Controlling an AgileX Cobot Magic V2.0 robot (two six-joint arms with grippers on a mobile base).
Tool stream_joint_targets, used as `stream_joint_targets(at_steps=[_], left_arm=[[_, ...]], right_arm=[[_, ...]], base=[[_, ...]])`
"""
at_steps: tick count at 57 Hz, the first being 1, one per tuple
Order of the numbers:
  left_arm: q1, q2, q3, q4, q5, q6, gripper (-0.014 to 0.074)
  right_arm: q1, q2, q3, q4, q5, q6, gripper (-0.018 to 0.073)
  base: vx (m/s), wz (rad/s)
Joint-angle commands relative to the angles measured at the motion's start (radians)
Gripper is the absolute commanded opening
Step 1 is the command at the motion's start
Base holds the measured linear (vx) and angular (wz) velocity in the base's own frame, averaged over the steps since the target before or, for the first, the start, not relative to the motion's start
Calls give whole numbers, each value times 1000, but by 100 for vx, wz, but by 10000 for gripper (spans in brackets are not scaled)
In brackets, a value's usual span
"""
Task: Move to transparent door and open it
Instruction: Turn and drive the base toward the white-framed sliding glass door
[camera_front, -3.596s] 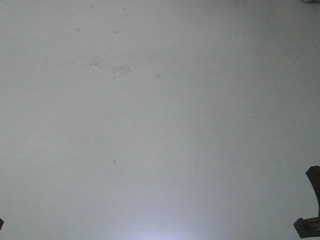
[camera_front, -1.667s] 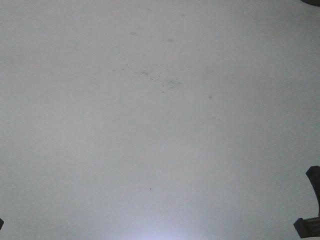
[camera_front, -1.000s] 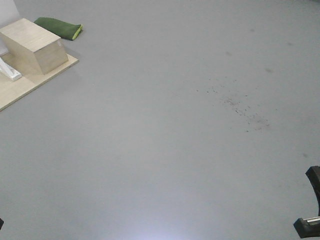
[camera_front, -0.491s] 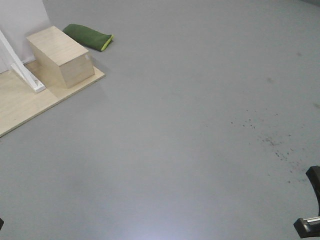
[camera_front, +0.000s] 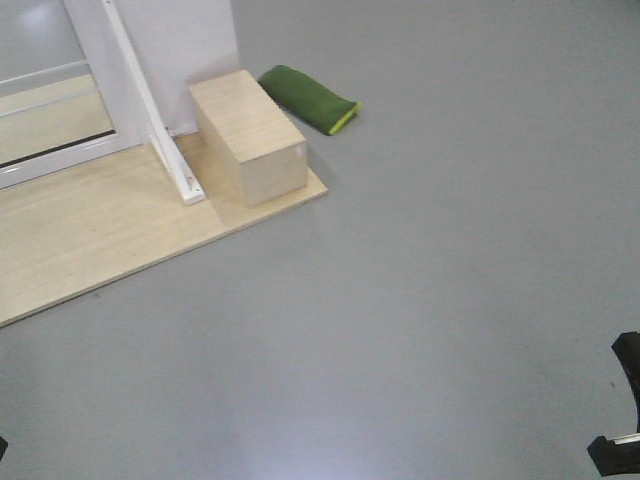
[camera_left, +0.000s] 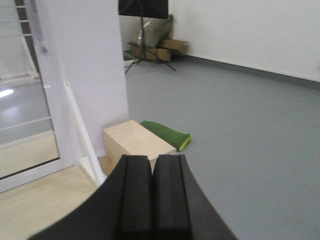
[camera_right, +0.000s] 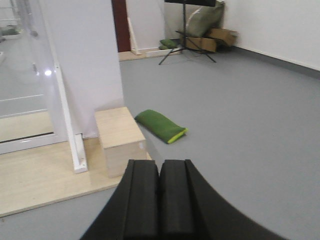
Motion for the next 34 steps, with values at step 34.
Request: stream_joint_targets(at_steps=[34], left_arm=[[-7, -15, -20, -3, -83, -2, 3]], right_arm=[[-6, -15, 2, -2, -81, -8, 1]], base=[[56, 77]])
